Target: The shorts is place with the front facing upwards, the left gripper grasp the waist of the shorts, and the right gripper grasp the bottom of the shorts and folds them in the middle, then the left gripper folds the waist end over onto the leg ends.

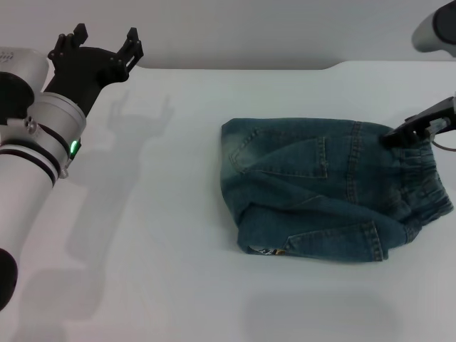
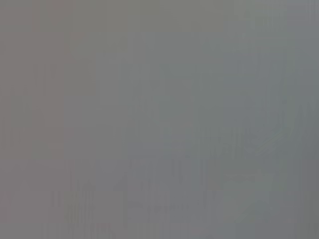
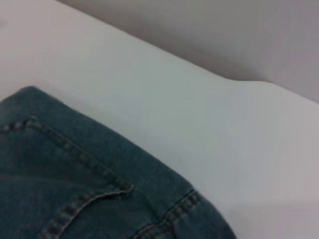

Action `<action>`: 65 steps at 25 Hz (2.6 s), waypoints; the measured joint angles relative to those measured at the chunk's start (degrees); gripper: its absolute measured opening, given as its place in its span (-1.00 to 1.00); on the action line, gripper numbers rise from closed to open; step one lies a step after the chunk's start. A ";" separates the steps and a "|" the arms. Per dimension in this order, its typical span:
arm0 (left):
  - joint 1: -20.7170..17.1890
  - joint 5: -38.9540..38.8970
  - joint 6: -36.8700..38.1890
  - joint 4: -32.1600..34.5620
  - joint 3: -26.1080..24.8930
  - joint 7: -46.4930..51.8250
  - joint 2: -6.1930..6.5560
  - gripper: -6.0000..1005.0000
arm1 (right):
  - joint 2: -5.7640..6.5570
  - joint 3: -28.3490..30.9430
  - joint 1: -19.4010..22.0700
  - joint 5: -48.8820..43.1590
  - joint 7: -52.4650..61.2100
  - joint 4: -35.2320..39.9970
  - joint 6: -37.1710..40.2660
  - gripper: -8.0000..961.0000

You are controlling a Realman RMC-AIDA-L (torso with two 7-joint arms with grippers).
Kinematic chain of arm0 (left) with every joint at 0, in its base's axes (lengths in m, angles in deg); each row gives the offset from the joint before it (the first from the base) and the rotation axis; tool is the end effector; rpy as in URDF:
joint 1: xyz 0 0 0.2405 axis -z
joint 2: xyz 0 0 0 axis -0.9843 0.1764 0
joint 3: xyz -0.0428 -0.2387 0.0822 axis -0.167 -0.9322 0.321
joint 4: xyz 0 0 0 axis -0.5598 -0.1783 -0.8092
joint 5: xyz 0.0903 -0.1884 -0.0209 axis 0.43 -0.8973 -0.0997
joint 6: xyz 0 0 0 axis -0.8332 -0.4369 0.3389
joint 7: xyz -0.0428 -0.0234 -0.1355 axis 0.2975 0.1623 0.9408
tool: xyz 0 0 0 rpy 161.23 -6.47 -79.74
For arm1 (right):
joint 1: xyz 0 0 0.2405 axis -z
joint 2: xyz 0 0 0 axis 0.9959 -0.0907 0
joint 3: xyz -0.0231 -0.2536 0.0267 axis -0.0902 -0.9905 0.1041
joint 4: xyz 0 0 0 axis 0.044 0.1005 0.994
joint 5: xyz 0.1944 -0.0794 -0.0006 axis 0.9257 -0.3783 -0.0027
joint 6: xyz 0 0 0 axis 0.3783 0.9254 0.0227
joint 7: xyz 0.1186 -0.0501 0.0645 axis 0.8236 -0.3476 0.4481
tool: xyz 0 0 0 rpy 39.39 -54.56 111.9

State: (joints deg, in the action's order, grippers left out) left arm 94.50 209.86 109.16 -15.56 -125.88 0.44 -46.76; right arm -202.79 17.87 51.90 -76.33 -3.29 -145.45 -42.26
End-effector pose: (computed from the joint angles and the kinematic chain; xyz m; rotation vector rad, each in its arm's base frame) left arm -0.2241 0.3741 -0.0173 -1.6813 -0.6154 -0.6654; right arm 0.2215 0.4011 0.0312 -2.2106 0.9315 -0.3383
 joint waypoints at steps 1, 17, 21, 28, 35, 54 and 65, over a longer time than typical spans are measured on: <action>0.00 0.00 0.00 0.00 0.00 0.00 0.00 0.69 | 0.02 -0.35 -0.17 0.01 -0.02 0.33 0.19 -0.20; 0.63 -0.01 0.17 1.06 -0.23 0.00 0.00 0.69 | -0.12 -11.70 14.32 9.21 -2.95 -22.48 20.96 0.20; 0.13 0.05 0.46 0.80 -0.18 0.00 0.01 0.69 | -0.11 -18.85 21.07 10.25 -4.56 -22.75 36.51 0.20; -0.04 0.42 0.33 0.21 1.04 0.00 0.04 0.69 | -0.09 -39.03 30.98 9.00 -5.32 -10.32 84.29 0.21; -0.59 0.52 0.37 -0.95 3.91 0.00 0.11 0.69 | -0.43 -50.43 35.88 14.97 -5.11 4.52 119.27 0.11; -2.16 0.25 4.19 -0.23 19.64 -0.02 -0.35 0.69 | -0.02 -49.02 47.13 24.83 2.61 16.33 132.93 -0.99; -0.43 -2.35 25.96 16.22 20.05 5.52 -0.56 0.69 | 0.06 -46.69 43.11 25.31 17.54 32.47 143.33 -0.99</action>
